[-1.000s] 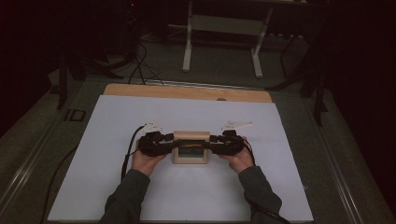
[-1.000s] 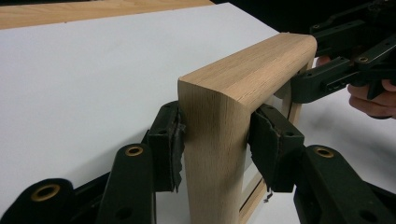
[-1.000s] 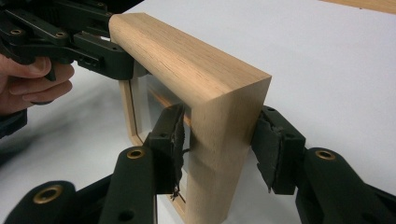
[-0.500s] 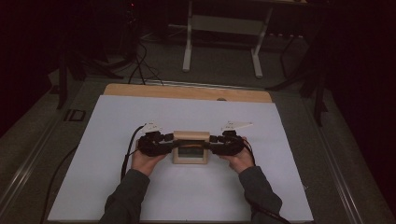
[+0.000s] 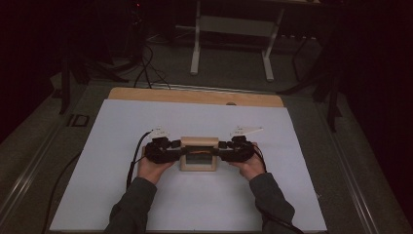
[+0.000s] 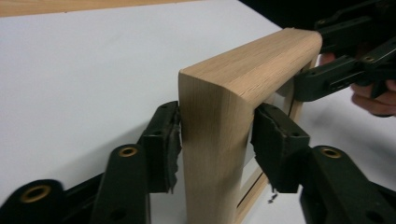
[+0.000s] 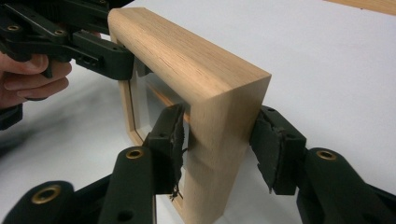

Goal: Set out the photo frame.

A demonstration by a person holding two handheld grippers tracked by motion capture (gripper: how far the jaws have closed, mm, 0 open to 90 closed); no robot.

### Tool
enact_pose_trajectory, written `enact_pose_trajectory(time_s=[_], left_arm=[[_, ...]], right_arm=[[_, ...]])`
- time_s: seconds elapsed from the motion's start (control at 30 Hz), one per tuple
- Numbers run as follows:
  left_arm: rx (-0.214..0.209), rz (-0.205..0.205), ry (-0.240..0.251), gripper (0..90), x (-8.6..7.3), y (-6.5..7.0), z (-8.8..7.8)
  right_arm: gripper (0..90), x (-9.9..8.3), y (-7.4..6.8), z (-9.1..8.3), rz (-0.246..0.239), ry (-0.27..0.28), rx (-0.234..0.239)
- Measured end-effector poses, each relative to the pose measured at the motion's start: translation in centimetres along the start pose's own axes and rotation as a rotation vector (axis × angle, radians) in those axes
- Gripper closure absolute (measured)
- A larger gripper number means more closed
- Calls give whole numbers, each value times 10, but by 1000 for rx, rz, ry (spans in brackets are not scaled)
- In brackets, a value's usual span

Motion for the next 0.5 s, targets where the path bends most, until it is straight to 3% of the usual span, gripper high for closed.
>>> enact_pose_trajectory(time_s=[0.5], left_arm=[[9, 8, 17, 436, 2, 2, -9]], right_arm=[[446, -2, 2, -8, -1, -6, -10]])
Point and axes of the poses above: each handheld gripper's, and its own axes: z roughly forward along the jaws, x roughly out of its top, y roughly to its right, the point moved 8 cm from there along z, roughly forward along the jaws, and after that the axes turned 1 degree about z, right-handed, at the moved point
